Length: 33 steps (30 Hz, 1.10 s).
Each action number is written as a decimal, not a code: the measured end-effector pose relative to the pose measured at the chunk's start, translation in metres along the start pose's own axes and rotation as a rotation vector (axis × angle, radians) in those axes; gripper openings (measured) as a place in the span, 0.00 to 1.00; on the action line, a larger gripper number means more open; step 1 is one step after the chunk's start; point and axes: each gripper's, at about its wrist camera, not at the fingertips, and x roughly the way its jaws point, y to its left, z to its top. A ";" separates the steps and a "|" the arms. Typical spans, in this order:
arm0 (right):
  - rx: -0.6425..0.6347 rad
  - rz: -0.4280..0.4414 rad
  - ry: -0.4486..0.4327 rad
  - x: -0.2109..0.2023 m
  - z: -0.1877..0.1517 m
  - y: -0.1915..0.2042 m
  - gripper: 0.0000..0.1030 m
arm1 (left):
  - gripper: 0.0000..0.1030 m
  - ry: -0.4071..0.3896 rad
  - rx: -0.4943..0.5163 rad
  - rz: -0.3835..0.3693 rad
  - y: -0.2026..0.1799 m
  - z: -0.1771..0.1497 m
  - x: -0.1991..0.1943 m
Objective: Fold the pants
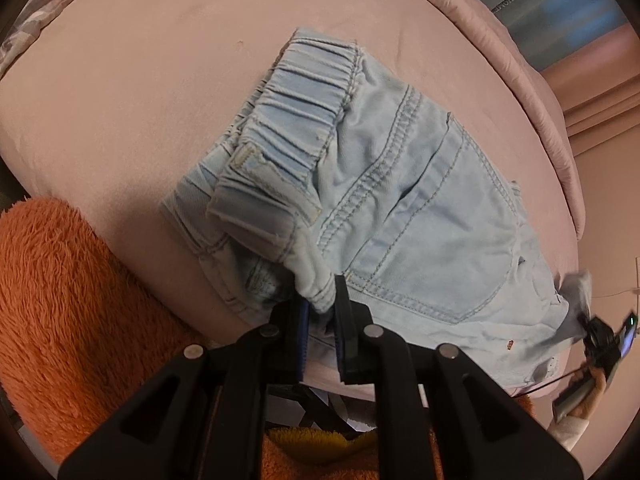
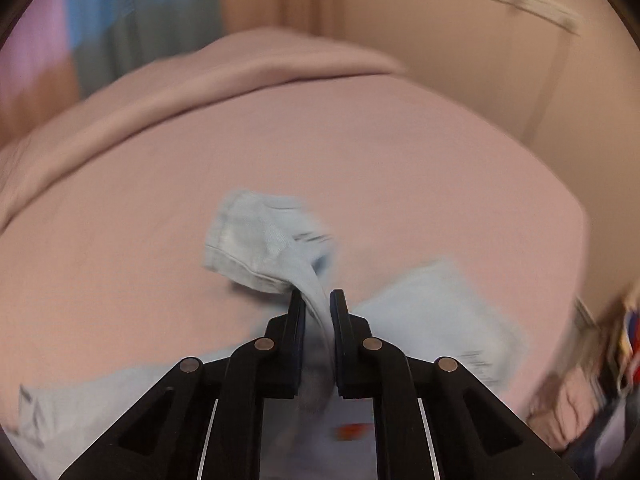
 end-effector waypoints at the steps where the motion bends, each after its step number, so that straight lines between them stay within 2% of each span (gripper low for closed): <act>1: 0.048 0.009 -0.003 -0.005 0.002 -0.019 0.11 | 0.13 0.002 -0.003 -0.002 0.001 0.001 0.000; 3: 0.105 0.034 -0.002 -0.011 0.001 -0.043 0.11 | 0.13 0.006 -0.005 -0.002 0.001 0.002 -0.001; 6: 0.185 0.005 0.010 -0.017 -0.011 -0.075 0.11 | 0.13 0.011 0.001 0.001 0.001 0.005 0.000; 8: 0.251 0.067 0.061 -0.008 -0.022 -0.094 0.11 | 0.12 0.017 0.007 0.003 0.002 0.007 -0.001; 12: 0.320 0.104 0.170 0.013 -0.040 -0.107 0.11 | 0.12 0.032 0.001 -0.012 0.004 0.010 -0.002; 14: 0.378 0.138 0.187 0.014 -0.043 -0.117 0.16 | 0.11 0.041 -0.010 -0.022 0.005 0.012 -0.003; 18: 0.413 0.139 0.155 0.001 -0.044 -0.121 0.38 | 0.11 0.057 -0.005 -0.020 0.006 0.016 -0.003; 22: 0.416 0.179 0.176 0.015 -0.045 -0.118 0.38 | 0.09 0.055 0.012 -0.011 0.002 0.020 -0.007; 23: 0.424 0.179 0.191 0.028 -0.040 -0.122 0.37 | 0.09 0.045 0.012 -0.016 0.001 0.020 -0.009; 24: 0.429 0.173 0.193 0.029 -0.043 -0.128 0.23 | 0.08 0.027 0.011 -0.023 -0.001 0.019 -0.012; 25: 0.427 0.166 0.187 0.029 -0.043 -0.127 0.03 | 0.07 -0.006 0.010 -0.026 -0.001 0.017 -0.019; 26: 0.419 0.146 0.183 0.028 -0.042 -0.126 0.03 | 0.07 -0.017 0.010 -0.034 -0.001 0.016 -0.025; 30: 0.432 0.165 0.104 -0.003 -0.042 -0.135 0.03 | 0.07 0.017 -0.002 -0.091 0.002 0.012 -0.044; 33: 0.427 0.146 0.078 -0.015 -0.046 -0.141 0.03 | 0.09 0.047 0.008 -0.066 0.007 0.009 -0.036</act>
